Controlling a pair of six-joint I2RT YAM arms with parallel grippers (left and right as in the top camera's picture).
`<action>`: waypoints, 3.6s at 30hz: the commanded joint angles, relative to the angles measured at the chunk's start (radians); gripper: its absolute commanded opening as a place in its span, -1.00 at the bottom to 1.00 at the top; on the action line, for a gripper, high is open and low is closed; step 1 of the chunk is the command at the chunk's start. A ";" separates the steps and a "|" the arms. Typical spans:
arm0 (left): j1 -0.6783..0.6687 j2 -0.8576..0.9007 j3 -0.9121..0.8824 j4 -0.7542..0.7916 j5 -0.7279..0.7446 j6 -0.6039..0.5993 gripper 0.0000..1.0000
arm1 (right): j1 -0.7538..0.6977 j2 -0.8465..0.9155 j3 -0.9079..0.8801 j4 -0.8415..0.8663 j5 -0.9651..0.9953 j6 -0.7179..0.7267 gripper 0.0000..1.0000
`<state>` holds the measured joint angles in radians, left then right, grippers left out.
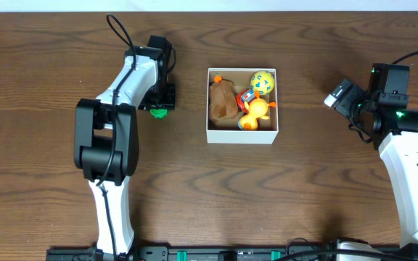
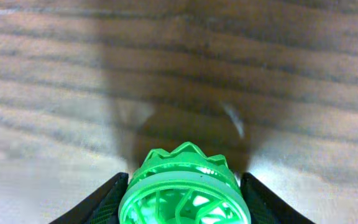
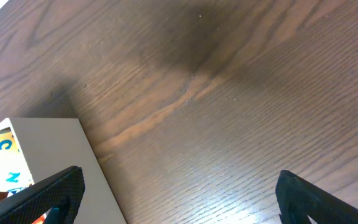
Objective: Pack container
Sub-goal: 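Carry the green ball into the box and release it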
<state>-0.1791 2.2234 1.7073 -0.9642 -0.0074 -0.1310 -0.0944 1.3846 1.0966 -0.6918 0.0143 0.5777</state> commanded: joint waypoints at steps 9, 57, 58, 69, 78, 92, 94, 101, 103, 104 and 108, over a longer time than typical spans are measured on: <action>-0.115 -0.384 0.013 -0.037 0.052 -0.001 -0.07 | -0.003 0.002 0.003 -0.001 -0.003 0.013 0.99; -0.474 -0.112 0.045 0.511 0.049 0.232 -0.17 | -0.003 0.002 0.003 -0.001 -0.003 0.013 0.98; -0.474 -0.093 0.045 0.515 0.049 0.232 -0.17 | -0.003 0.002 0.003 -0.001 -0.003 0.013 0.99; -0.475 -0.056 0.045 0.517 0.048 0.232 -0.31 | -0.003 0.002 0.003 -0.001 -0.003 0.013 0.98; -0.475 -0.223 0.045 0.431 0.049 0.210 -0.29 | -0.003 0.002 0.003 -0.001 -0.003 0.013 0.99; -0.542 -0.159 -0.019 0.248 0.095 0.077 -0.28 | -0.003 0.002 0.003 -0.001 -0.003 0.013 0.98; -0.554 -0.130 -0.019 0.254 0.095 0.077 -0.29 | -0.003 0.002 0.003 -0.001 -0.003 0.013 0.98; -0.584 -0.079 -0.019 0.246 0.094 0.077 -0.28 | -0.003 0.002 0.003 -0.001 -0.003 0.013 0.98; -0.583 -0.085 -0.016 0.246 0.093 0.089 -0.28 | -0.003 0.002 0.003 -0.001 -0.003 0.013 0.98; -0.581 -0.092 -0.013 0.245 0.090 0.097 -0.28 | -0.003 0.002 0.003 -0.001 -0.003 0.013 0.98; -0.574 -0.154 0.013 0.220 0.059 0.109 -0.28 | -0.003 0.002 0.003 -0.001 -0.003 0.013 0.98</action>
<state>-0.7490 2.1105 1.7008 -0.7151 0.0723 -0.0475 -0.0944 1.3846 1.0966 -0.6918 0.0143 0.5781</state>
